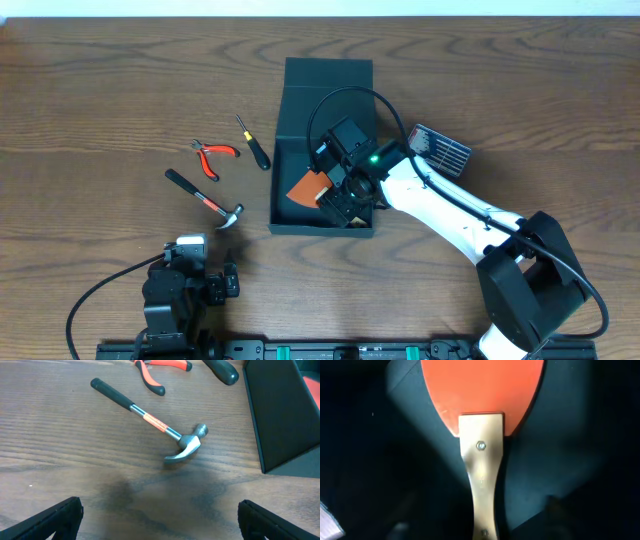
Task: Pack container
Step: 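Lower the scraper into the black box and open the right gripper, then move the right gripper to the precision screwdriver case and grasp it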
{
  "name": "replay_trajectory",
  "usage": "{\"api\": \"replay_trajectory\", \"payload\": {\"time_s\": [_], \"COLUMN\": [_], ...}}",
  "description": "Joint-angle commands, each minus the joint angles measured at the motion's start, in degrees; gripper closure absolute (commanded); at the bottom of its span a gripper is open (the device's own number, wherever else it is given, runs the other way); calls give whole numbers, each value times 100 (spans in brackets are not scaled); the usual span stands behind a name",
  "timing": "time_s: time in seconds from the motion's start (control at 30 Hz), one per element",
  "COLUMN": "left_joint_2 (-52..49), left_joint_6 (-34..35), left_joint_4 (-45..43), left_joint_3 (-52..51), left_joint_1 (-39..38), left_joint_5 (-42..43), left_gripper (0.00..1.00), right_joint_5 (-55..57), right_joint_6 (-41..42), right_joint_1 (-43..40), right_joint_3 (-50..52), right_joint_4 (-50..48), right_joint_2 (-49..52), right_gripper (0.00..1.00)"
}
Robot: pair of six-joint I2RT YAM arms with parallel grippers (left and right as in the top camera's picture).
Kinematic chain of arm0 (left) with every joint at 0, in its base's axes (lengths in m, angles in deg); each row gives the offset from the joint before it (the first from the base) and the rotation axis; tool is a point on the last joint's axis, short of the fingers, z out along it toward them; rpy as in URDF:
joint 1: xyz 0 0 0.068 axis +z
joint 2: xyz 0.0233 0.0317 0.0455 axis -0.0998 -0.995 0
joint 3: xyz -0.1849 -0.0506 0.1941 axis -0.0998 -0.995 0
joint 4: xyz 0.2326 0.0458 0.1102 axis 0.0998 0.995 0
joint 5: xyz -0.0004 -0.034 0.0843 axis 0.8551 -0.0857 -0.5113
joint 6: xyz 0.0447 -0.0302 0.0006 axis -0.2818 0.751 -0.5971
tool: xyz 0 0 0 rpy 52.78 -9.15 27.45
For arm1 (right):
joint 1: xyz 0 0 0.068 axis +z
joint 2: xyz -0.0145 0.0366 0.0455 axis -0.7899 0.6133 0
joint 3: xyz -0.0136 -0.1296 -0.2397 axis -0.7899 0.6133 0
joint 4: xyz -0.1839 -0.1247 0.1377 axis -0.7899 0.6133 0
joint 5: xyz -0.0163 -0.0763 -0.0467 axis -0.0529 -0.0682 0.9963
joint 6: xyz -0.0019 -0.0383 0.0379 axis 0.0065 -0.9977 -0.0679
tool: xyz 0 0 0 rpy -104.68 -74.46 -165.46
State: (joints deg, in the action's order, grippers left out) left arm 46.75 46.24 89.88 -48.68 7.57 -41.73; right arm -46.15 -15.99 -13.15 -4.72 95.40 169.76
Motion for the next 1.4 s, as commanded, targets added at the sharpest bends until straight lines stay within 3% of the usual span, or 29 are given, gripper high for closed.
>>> {"api": "replay_trajectory", "payload": {"time_s": [0.0,0.23,0.4,0.53,0.67,0.97,1.37], "left_joint_2": [35,35,35,35,35,35,35], "left_joint_6": [-55,-55,-55,-55,-55,-55,-55], "left_joint_4": [22,22,20,22,22,22,22], "left_joint_3": [-33,-33,-33,-33,-33,-33,-33], "left_joint_1": [28,28,28,28,28,28,28], "left_joint_5": [-46,-46,-46,-46,-46,-46,-46], "left_gripper": [1,2,1,1,1,1,2], "right_joint_5": [57,15,769,1235,1233,1117,22], "right_joint_6": [28,79,74,-376,-973,-2221,-3320], "right_joint_1": [7,4,-170,-719,-1537,-3029,-3340], "right_joint_3": [-9,-378,-577,-577,-579,-1054,-2153], "right_joint_4": [-42,28,560,1147,1154,1373,2371], "right_joint_2": [-72,-629,-1875,-2872,-3150,-1624,949], "right_gripper": [9,11,1,1,1,1,1]}}
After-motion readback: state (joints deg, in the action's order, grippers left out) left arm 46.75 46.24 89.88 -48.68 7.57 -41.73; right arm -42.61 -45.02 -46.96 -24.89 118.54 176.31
